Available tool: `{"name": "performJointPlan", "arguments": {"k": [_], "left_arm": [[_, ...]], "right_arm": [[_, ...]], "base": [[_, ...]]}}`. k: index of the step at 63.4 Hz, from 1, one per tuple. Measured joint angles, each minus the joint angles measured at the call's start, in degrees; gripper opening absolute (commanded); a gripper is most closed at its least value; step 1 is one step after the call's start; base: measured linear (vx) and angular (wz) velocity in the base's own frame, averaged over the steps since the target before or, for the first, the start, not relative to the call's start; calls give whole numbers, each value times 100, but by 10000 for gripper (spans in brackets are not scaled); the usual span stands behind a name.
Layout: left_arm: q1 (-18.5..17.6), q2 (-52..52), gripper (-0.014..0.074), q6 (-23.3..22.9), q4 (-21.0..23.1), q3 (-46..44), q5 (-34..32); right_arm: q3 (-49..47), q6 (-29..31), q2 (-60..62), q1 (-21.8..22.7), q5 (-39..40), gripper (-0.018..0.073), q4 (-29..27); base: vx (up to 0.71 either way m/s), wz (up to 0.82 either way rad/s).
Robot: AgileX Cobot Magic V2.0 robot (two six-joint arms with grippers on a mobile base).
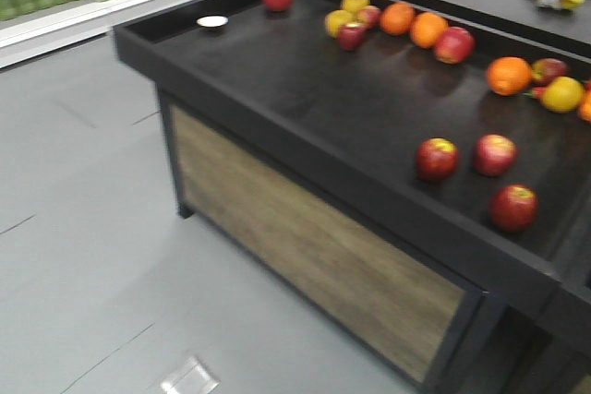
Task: Pick three apples into basket with both arms
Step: 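Turn and approach the table holding the light-blue basket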
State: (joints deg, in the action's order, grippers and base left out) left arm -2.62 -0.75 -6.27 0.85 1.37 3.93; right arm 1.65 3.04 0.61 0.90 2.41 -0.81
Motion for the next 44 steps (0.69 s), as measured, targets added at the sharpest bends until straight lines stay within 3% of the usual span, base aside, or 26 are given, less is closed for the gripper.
{"name": "performJointPlan", "arguments": {"k": [44], "left_arm": [[0,0,-6,0,0,0,5]], "right_arm": [[0,0,0,0,0,-7,0]], "base": [[16,-63]]}}
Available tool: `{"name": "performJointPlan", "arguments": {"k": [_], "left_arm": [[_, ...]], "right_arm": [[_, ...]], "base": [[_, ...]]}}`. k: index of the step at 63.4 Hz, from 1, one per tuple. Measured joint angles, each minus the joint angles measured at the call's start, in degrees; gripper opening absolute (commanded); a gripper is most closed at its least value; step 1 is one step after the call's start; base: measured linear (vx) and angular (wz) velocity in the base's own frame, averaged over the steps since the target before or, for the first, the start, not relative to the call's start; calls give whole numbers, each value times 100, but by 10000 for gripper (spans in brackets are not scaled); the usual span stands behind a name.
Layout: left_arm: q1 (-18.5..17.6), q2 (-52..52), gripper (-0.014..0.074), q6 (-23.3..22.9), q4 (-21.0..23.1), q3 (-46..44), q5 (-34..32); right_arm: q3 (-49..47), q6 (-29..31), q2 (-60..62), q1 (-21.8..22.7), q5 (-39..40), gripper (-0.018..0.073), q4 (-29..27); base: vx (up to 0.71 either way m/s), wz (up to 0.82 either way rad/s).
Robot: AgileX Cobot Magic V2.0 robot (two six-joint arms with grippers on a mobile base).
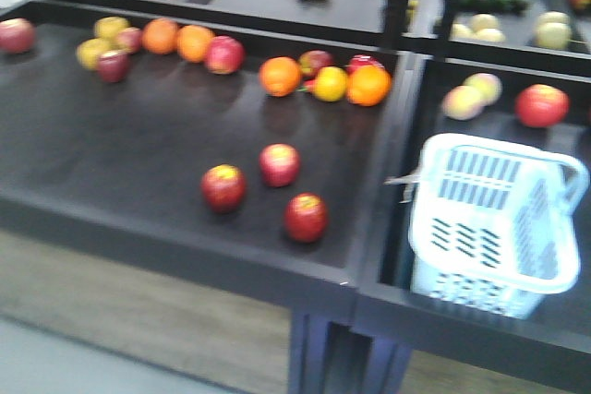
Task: Pick three apples into basket with both arms
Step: 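Turn and approach the table holding the light-blue basket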
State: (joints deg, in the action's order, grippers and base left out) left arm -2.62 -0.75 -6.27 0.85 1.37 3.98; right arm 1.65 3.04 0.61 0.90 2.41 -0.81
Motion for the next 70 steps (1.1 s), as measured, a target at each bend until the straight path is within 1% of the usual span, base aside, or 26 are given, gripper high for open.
{"name": "performJointPlan", "arguments": {"k": [36,70], "left_arm": [[0,0,-6,0,0,0,0],[0,0,-6,0,0,0,0]], "right_arm": [[0,0,0,0,0,-7,0],[0,0,0,0,0,-7,0]], "base": [[12,-40],[7,-19]]}}
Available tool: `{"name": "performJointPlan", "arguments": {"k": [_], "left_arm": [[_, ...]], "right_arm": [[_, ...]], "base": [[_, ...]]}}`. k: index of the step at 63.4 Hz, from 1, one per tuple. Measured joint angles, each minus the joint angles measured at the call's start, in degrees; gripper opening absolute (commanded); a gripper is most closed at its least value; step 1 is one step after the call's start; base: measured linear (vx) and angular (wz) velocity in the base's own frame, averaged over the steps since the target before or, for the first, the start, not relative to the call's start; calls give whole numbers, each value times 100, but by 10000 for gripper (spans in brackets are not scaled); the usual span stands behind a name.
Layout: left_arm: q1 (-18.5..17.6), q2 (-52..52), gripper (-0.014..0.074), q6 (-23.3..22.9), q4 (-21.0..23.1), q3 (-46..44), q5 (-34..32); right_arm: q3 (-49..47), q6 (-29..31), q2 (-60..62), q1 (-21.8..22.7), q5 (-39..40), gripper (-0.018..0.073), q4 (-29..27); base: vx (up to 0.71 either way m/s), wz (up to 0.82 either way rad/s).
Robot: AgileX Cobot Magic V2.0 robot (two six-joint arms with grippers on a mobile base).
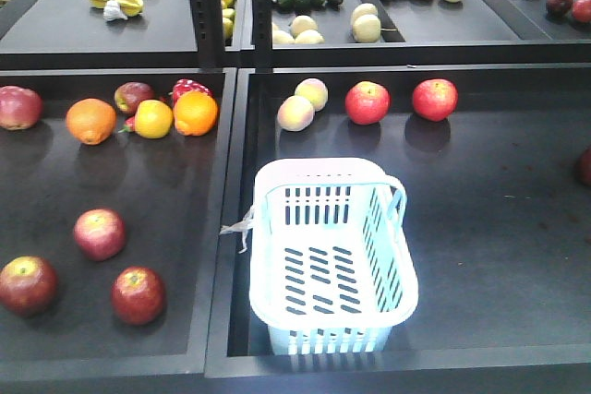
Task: Pick three apples into basket with both arms
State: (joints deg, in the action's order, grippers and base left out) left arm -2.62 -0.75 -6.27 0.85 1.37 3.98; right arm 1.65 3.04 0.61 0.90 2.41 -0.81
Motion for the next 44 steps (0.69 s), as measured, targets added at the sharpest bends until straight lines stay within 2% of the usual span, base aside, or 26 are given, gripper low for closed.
{"name": "performJointPlan", "arguments": {"k": [44], "left_arm": [[0,0,-6,0,0,0,0]], "right_arm": [[0,0,0,0,0,-7,0]], "base": [[6,-2]]}}
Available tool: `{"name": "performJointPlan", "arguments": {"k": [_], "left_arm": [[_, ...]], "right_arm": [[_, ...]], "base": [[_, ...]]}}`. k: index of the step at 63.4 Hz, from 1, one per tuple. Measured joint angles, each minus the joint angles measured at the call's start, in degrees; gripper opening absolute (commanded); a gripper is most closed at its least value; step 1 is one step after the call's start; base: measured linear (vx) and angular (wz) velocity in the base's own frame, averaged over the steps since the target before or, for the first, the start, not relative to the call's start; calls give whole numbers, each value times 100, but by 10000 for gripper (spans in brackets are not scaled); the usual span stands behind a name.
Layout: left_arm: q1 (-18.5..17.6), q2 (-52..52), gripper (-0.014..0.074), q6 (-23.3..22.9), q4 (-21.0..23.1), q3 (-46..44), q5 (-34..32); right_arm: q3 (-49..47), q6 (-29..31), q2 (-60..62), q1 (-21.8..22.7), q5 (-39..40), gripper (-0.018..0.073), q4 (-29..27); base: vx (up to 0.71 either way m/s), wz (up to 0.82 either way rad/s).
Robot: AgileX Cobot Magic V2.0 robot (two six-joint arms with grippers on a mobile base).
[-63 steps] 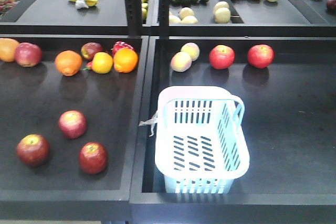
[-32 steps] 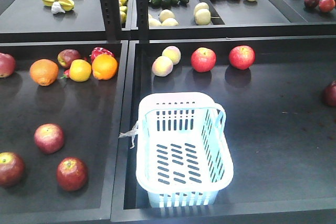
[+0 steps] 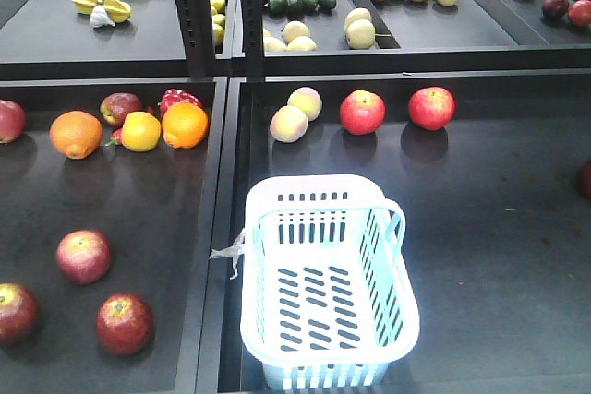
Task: Pick three apples into basket with both arms
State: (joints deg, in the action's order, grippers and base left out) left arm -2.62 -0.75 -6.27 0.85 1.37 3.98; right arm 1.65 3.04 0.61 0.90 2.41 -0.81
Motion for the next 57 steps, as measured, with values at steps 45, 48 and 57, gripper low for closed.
{"name": "performJointPlan", "arguments": {"k": [45,48,57], "left_arm": [[0,0,-6,0,0,0,0],[0,0,-6,0,0,0,0],[0,0,-6,0,0,0,0]], "right_arm": [[0,0,0,0,0,-7,0],[0,0,0,0,0,-7,0],[0,0,0,0,0,-7,0]], "base": [[5,3],[0,0],[0,0]]}}
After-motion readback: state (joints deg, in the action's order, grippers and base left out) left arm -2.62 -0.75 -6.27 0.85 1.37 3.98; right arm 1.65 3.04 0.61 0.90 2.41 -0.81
